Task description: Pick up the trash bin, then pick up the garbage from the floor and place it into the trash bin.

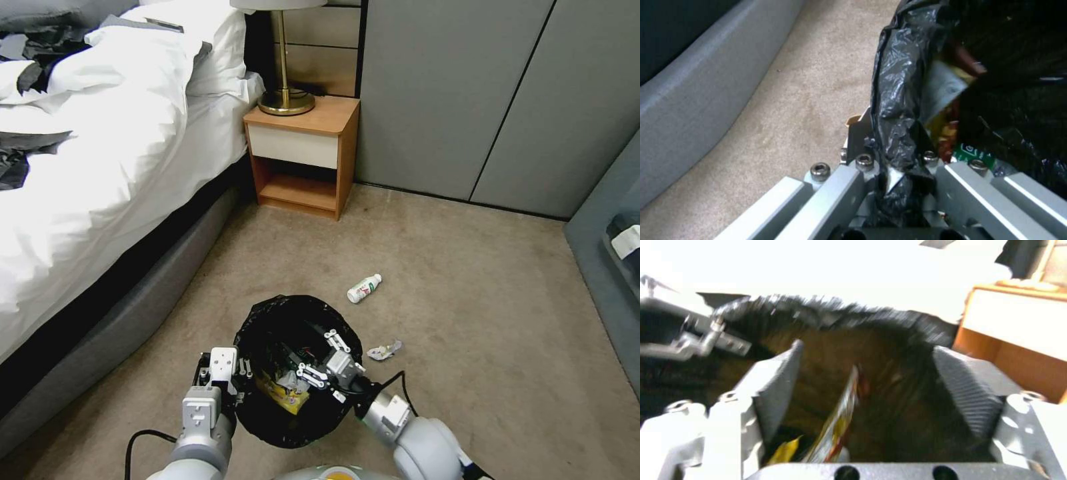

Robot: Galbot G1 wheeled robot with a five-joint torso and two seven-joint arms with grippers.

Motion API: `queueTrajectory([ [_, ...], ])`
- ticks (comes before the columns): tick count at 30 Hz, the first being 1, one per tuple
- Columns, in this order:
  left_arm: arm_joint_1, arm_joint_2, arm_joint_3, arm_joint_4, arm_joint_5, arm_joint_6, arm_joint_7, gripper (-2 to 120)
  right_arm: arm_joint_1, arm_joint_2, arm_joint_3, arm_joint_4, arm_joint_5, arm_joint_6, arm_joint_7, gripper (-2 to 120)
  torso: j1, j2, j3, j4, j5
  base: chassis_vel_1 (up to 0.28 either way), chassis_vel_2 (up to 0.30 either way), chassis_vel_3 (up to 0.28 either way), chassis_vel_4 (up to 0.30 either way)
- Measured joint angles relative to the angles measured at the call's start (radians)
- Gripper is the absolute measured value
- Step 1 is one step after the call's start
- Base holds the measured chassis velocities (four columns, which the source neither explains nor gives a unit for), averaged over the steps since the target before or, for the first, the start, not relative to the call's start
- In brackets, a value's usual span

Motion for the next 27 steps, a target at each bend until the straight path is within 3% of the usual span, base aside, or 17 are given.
queueTrajectory([
  [7, 0.002, 0.004, -0.012, 0.01, 0.001, 0.0, 0.0, 1, -0.048, -0.049, 0.099, 0.207, 0.045, -0.018, 0.066, 99, 0.0, 0.0, 0.0, 0.0003, -0.0001, 0.0, 0.0, 0.0, 0.0],
  [9, 0.002, 0.004, -0.016, 0.012, 0.001, 0.0, 0.0, 1, -0.07, -0.047, 0.124, 0.246, 0.048, -0.021, 0.092, 100, 0.0, 0.0, 0.0, 0.0004, 0.0, 0.0, 0.0, 0.0, 0.0],
  [12, 0.002, 0.003, -0.029, 0.013, -0.003, -0.002, 0.0, 1, -0.193, 0.01, 0.222, 0.348, 0.026, -0.046, 0.218, 100, 0.0, 0.0, 0.0, 0.0001, -0.0001, 0.0, 0.0, 0.0, 0.0],
  [17, -0.004, 0.005, -0.045, 0.011, -0.011, -0.005, -0.001, 1, -0.336, 0.09, 0.274, 0.367, -0.035, -0.002, 0.288, 100, 0.0, 0.0, 0.0, -0.0005, -0.0001, 0.0, 0.0, 0.0, 0.0],
  [20, -0.014, 0.007, -0.057, 0.006, -0.026, -0.004, 0.0, 1, -0.402, 0.154, 0.294, 0.304, -0.083, 0.079, 0.288, 100, 0.0, 0.0, 0.0, 0.0, 0.0, 0.0, 0.0, 0.0, 0.0],
  [27, -0.023, 0.02, -0.069, 0.006, -0.048, 0.005, -0.001, 1, -0.407, 0.174, 0.302, 0.229, -0.094, 0.117, 0.281, 100, 0.0, 0.0, 0.0, 0.0001, 0.0, 0.0, 0.0, 0.0, 0.0],
])
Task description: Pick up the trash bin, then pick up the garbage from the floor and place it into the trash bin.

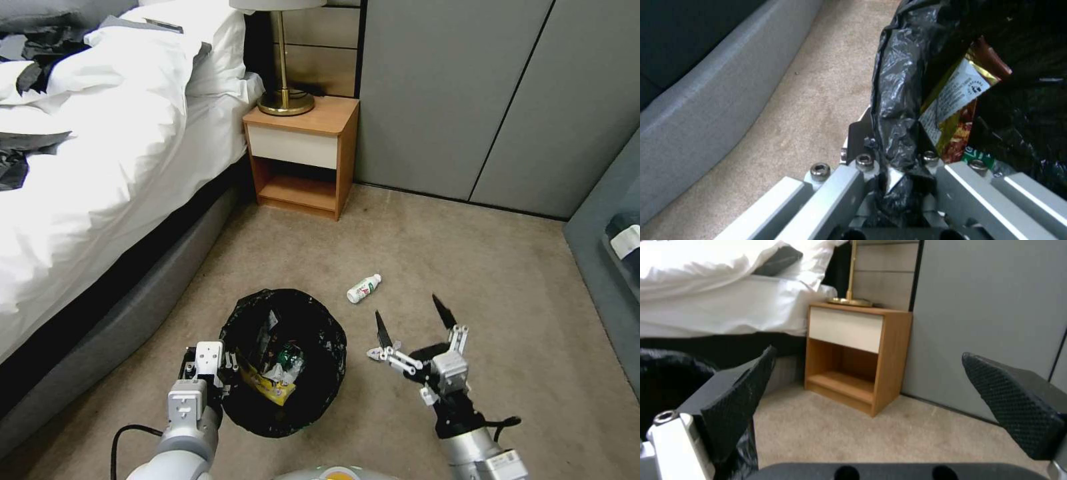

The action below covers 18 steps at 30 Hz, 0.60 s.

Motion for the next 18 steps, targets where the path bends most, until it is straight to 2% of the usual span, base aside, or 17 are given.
queueTrajectory([
  [5, -0.005, 0.004, -0.002, -0.001, -0.006, 0.003, -0.001, 1, 0.043, -0.007, 0.028, -0.038, 0.01, 0.0, -0.042, 100, 0.0, 0.0, 0.0, -0.0001, 0.0, 0.0, 0.0, 0.0, 0.0],
  [8, -0.006, 0.005, -0.002, 0.0, -0.007, 0.004, -0.002, 1, 0.13, -0.058, 0.07, -0.117, 0.028, -0.004, -0.174, 100, 0.0, 0.0, 0.0, 0.0, 0.0001, 0.0, 0.0, 0.0, 0.0],
  [9, -0.006, 0.005, -0.002, 0.0, -0.007, 0.004, -0.002, 1, 0.13, -0.058, 0.07, -0.117, 0.028, -0.004, -0.174, 100, 0.0, 0.0, 0.0, 0.0, 0.0001, 0.0, 0.0, 0.0, 0.0],
  [12, -0.006, 0.001, 0.0, 0.001, -0.005, 0.005, -0.002, 1, 0.221, -0.138, 0.08, -0.238, 0.037, -0.005, -0.305, 100, 0.0, 0.0, 0.0, 0.0002, 0.0007, 0.0, 0.0, 0.0, 0.0],
  [13, -0.005, -0.002, 0.001, 0.001, -0.003, 0.005, -0.002, 1, 0.263, -0.186, 0.072, -0.301, 0.038, -0.002, -0.365, 100, 0.0, 0.0, 0.0, 0.0001, 0.0001, 0.0, 0.0, 0.0, 0.0],
  [14, -0.005, -0.002, 0.001, 0.001, -0.003, 0.005, -0.002, 1, 0.263, -0.186, 0.072, -0.301, 0.038, -0.002, -0.365, 100, 0.0, 0.0, 0.0, 0.0001, 0.0001, 0.0, 0.0, 0.0, 0.0],
  [16, -0.001, -0.008, 0.002, -0.001, 0.0, 0.005, -0.002, 1, 0.326, -0.247, 0.045, -0.421, 0.022, 0.019, -0.443, 100, 0.0, 0.0, 0.0, 0.0003, 0.0003, 0.0, 0.0, 0.0, 0.0],
  [18, 0.001, -0.012, 0.002, -0.003, 0.005, 0.005, -0.002, 1, 0.374, -0.277, 0.027, -0.518, -0.015, 0.049, -0.506, 100, 0.0, 0.0, 0.0, 0.0, 0.0003, 0.0, 0.0, 0.0, 0.0],
])
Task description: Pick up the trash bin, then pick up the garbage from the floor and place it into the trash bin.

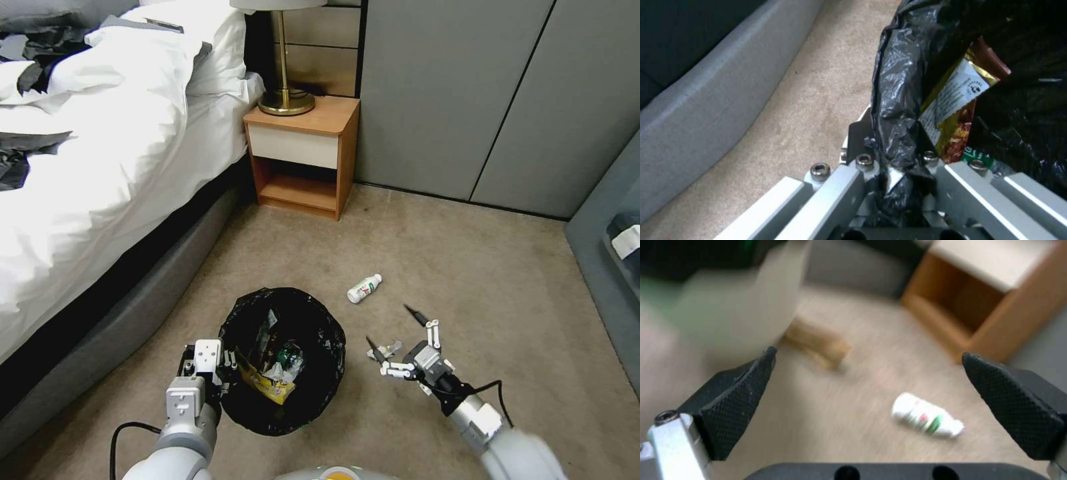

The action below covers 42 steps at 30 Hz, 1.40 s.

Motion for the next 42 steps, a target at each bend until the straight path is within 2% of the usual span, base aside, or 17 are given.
queueTrajectory([
  [1, 0.0, 0.0, 0.0, 0.0, 0.0, 0.0, 0.0, 1, 0.0, 0.0, 0.0, 0.0, 0.0, 0.0, 0.0, 100, 0.0, 0.0, 0.0, 0.0, 0.0, 0.0, 0.0, 0.0, 0.0],
  [4, 0.003, -0.01, 0.0, -0.001, 0.007, 0.0, 0.0, 1, 0.074, -0.008, -0.02, -0.17, -0.104, 0.054, -0.065, 100, 0.0, 0.0, 0.0, -0.0001, -0.0001, 0.0, 0.0, 0.0, 0.0],
  [5, 0.003, -0.01, 0.0, -0.001, 0.007, 0.0, 0.0, 1, 0.074, -0.008, -0.02, -0.17, -0.104, 0.054, -0.065, 100, 0.0, 0.0, 0.0, -0.0001, -0.0001, 0.0, 0.0, 0.0, 0.0],
  [8, 0.016, -0.025, 0.006, -0.001, 0.021, -0.004, 0.0, 1, 0.156, 0.046, -0.026, -0.355, -0.177, 0.106, -0.091, 100, 0.0, 0.0, 0.0, -0.0002, -0.0003, 0.0, 0.0, 0.0, 0.0],
  [9, 0.016, -0.025, 0.006, -0.001, 0.021, -0.004, 0.0, 1, 0.156, 0.046, -0.026, -0.355, -0.177, 0.106, -0.091, 100, 0.0, 0.0, 0.0, -0.0002, -0.0003, 0.0, 0.0, 0.0, 0.0],
  [11, 0.024, -0.028, 0.007, -0.001, 0.028, -0.007, 0.0, 1, 0.227, 0.098, -0.024, -0.48, -0.203, 0.132, -0.09, 100, 0.0, 0.0, 0.0, 0.0, 0.0002, 0.0, 0.0, 0.0, 0.0],
  [12, 0.024, -0.028, 0.007, -0.001, 0.028, -0.007, 0.0, 1, 0.227, 0.098, -0.024, -0.48, -0.203, 0.132, -0.09, 100, 0.0, 0.0, 0.0, 0.0, 0.0002, 0.0, 0.0, 0.0, 0.0],
  [19, 0.038, -0.034, 0.007, -0.005, 0.038, -0.011, 0.0, 1, 0.39, 0.188, -0.012, -0.7, -0.235, 0.148, -0.052, 100, 0.0, 0.0, 0.0, 0.0001, -0.0003, 0.0, 0.0, 0.0, 0.0],
  [34, 0.043, -0.035, 0.013, -0.005, 0.042, -0.015, 0.0, 1, 0.488, 0.227, -0.013, -0.858, -0.23, 0.142, -0.003, 100, 0.0, 0.0, 0.0, 0.0, -0.0004, 0.0, 0.0, 0.0, 0.0],
  [37, 0.044, -0.034, 0.014, -0.007, 0.042, -0.016, 0.0, 1, 0.496, 0.239, -0.015, -0.89, -0.232, 0.142, 0.004, 92, 0.0, 0.0, 0.0, 0.0, -0.0003, 0.0, 0.0, 0.0, 0.0],
  [39, 0.046, -0.033, 0.014, -0.009, 0.042, -0.016, 0.0, 1, 0.505, 0.248, -0.015, -0.921, -0.231, 0.143, 0.009, 83, 0.0, 0.0, 0.0, -0.0001, -0.0003, 0.0, 0.0, 0.0, 0.0],
  [40, 0.046, -0.033, 0.014, -0.009, 0.042, -0.016, 0.0, 1, 0.505, 0.248, -0.015, -0.921, -0.231, 0.143, 0.009, 83, 0.0, 0.0, 0.0, -0.0001, -0.0003, 0.0, 0.0, 0.0, 0.0],
  [42, 0.048, -0.031, 0.013, -0.011, 0.041, -0.016, 0.0, 1, 0.514, 0.257, -0.014, -0.944, -0.23, 0.146, 0.01, 73, 0.0, 0.0, 0.0, -0.0001, -0.0005, 0.0, 0.0, 0.0, 0.0],
])
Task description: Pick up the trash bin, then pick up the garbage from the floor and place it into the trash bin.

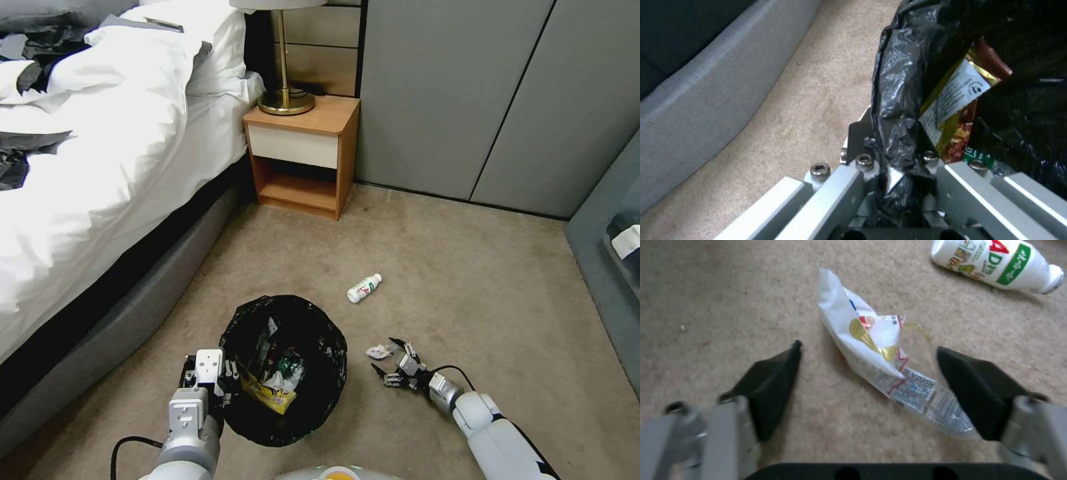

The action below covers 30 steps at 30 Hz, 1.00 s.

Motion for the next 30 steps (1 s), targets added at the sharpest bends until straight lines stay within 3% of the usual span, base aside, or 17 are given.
queueTrajectory([
  [9, 0.005, -0.006, 0.01, -0.001, 0.006, -0.006, 0.0, 1, 0.033, 0.028, 0.005, -0.06, 0.008, 0.006, -0.001, 39, 0.0, 0.0, 0.0, 0.0002, 0.0002, 0.0, 0.0, 0.0, 0.0],
  [20, 0.002, -0.005, 0.008, 0.001, 0.005, -0.007, -0.001, 1, 0.035, 0.021, 0.003, -0.049, 0.026, 0.007, 0.0, 0, 0.0, 0.0, 0.0, 0.0, 0.0, 0.0, 0.0, 0.0, 0.0],
  [27, -0.006, -0.004, 0.009, 0.007, 0.002, -0.006, -0.001, 1, 0.006, 0.018, 0.003, 0.001, 0.085, 0.008, 0.032, 0, 0.0, 0.0, 0.0, 0.0001, 0.0003, 0.0, 0.0, 0.0, 0.0],
  [30, -0.012, -0.001, 0.01, 0.013, 0.0, -0.006, -0.001, 1, -0.048, 0.017, -0.002, 0.113, 0.221, 0.002, 0.08, 0, 0.0, 0.0, 0.0, 0.0002, 0.0003, 0.0, 0.0, 0.0, 0.0],
])
